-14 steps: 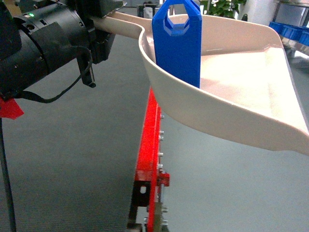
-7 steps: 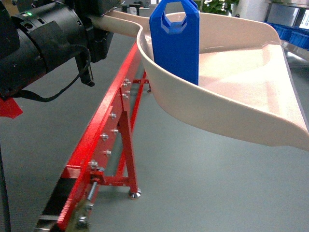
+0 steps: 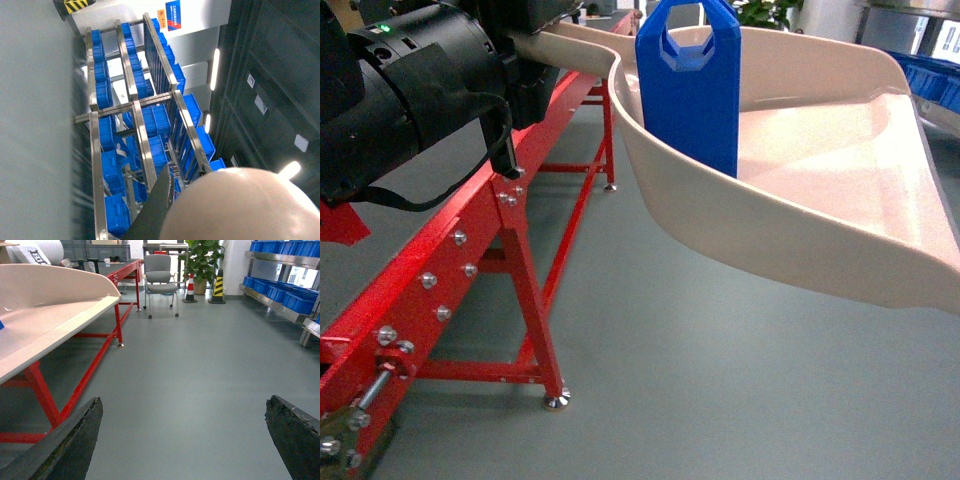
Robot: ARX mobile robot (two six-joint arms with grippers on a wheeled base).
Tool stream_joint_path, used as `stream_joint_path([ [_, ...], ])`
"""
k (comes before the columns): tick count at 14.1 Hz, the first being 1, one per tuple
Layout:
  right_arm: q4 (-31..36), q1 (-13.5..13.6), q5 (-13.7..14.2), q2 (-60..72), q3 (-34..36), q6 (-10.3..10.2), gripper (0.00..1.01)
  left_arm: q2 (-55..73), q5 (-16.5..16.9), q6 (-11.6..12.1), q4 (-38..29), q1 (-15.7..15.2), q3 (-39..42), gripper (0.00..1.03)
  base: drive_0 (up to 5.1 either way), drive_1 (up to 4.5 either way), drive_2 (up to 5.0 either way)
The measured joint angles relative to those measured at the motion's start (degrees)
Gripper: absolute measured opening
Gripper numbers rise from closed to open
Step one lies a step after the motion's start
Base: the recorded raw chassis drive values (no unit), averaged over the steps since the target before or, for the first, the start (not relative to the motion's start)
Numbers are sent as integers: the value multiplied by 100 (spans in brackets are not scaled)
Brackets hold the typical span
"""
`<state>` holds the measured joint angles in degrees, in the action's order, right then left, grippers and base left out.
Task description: Place part in tray to right shelf
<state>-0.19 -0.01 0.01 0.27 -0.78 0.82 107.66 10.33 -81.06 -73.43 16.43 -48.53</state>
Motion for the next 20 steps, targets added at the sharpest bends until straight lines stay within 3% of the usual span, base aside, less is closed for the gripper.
stream_joint_path([
  [20,-13,0,0,0,0,0,98,-2,9,-2,2,9,0,12,508,-237,-237],
])
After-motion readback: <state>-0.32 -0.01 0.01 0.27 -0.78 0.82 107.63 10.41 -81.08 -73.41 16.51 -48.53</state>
